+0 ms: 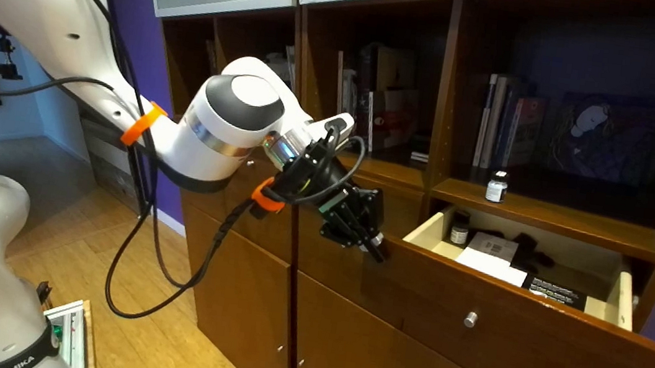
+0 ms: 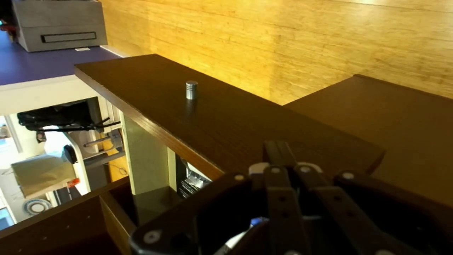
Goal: Close the drawer
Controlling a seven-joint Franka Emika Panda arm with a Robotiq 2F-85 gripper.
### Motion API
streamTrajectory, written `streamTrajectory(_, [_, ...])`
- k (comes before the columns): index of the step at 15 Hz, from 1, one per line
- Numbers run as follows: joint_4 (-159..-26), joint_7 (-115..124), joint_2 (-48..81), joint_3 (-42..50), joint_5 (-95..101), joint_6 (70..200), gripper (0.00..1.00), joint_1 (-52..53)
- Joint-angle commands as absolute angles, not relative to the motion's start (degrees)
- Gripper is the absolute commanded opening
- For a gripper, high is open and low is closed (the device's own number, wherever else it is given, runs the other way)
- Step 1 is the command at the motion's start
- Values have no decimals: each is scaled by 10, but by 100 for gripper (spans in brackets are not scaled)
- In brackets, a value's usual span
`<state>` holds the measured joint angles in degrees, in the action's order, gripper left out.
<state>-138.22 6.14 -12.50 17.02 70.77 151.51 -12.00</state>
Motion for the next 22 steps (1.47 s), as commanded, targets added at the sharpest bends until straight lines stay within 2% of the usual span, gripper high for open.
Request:
streamTrajectory(1, [-1353,68,-94,165,710,1558,0,-128])
streamTrajectory(13, [-1268,81,33,193,677,1748,0,-124])
streamTrajectory(22, [-1227,85,99,197,621,1843,0,-128])
